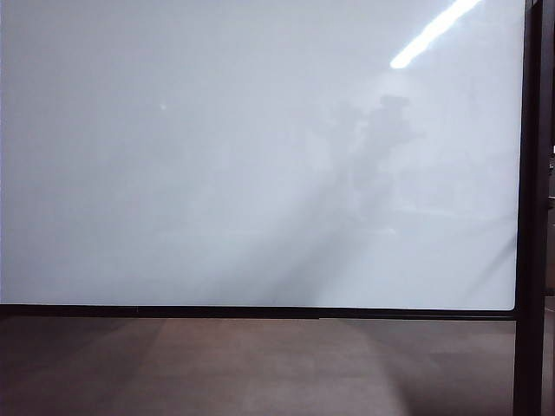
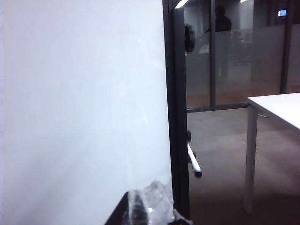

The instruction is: Reach to the right to find the marker pen, pick it up, and write the number 6 on the whiteboard.

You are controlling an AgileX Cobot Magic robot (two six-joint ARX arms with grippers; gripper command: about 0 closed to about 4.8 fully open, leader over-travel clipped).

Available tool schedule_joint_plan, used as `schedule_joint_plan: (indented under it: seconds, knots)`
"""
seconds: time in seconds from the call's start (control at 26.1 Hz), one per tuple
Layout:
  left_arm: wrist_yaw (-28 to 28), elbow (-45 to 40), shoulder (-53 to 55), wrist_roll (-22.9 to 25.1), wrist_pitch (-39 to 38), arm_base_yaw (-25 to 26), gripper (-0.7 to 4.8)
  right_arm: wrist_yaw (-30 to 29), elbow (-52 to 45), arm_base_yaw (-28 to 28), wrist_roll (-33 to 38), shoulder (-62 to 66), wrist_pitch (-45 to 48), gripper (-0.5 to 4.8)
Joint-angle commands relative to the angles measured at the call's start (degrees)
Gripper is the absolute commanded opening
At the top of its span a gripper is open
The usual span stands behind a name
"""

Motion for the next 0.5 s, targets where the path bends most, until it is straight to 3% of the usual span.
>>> schedule_joint_plan:
  seconds: [0.04,0.27,0.5]
  knots:
    - [0.2,4.6,4.0,-0.2,-0.4,0.1,-0.06,0.2,5.8,0.0,0.0,5.6,0.9,-0.06]
    - [6.7,11.8,14.2,0.2,1.4,0.1,-0.06,0.3,15.4,0.0,-3.5,17.7,4.4,-0.05]
    - [7.6,18.8,25.4,0.1,3.8,-1.9,-0.06,-0.1,21.3,-0.7,-6.5,27.3,10.3,-0.05]
